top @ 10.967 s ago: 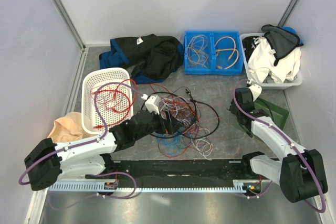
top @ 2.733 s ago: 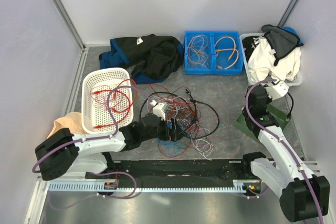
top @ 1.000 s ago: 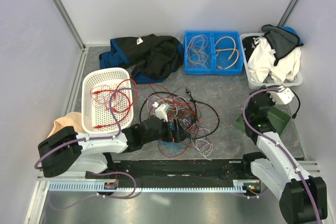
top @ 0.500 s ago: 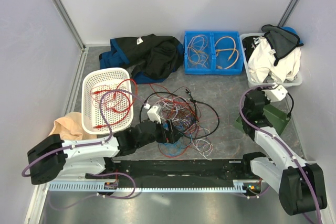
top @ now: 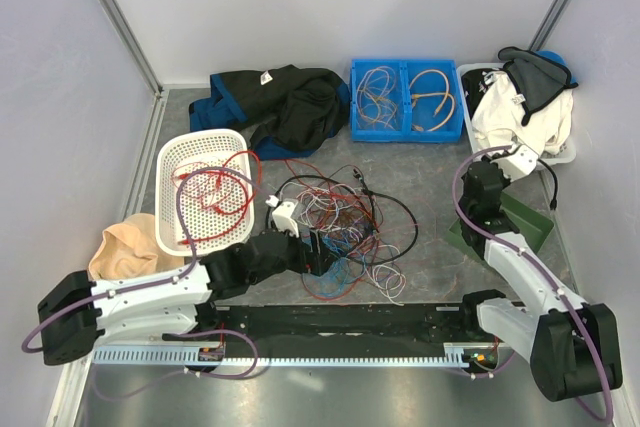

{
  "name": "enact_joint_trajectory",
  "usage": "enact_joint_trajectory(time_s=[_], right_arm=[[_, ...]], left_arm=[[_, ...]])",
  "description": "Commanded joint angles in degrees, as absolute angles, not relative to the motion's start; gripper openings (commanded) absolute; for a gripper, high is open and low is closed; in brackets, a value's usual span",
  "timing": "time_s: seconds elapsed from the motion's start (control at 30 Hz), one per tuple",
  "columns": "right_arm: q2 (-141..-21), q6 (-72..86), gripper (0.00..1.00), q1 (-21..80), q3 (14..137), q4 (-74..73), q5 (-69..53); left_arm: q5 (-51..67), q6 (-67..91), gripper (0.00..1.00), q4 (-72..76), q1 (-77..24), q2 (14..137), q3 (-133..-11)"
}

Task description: Untangle the cables

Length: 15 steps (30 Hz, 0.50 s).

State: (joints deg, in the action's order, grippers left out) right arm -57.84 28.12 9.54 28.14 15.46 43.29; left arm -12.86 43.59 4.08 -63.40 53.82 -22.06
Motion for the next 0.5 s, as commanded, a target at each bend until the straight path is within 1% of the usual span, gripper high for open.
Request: enact_joint_trajectory(time_s=[0.0, 0.23, 0.47], right_arm=[[-55.9, 26.72, 0.0, 9.76, 29.27, 13.18, 38.76], [-58.71, 27.51, 0.0, 9.67, 25.32, 18.89, 40.25], [-65.64, 33.04, 0.0, 9.67, 25.57, 18.81, 39.64]], left_arm=[[-16.61, 40.95, 1.0, 4.04, -63.54, 49.4, -20.13], [-16.08, 44.12, 0.99, 4.13, -63.55, 44.39, -17.05], [-15.64, 45.61, 0.99, 4.75, -63.54, 43.59, -15.91]])
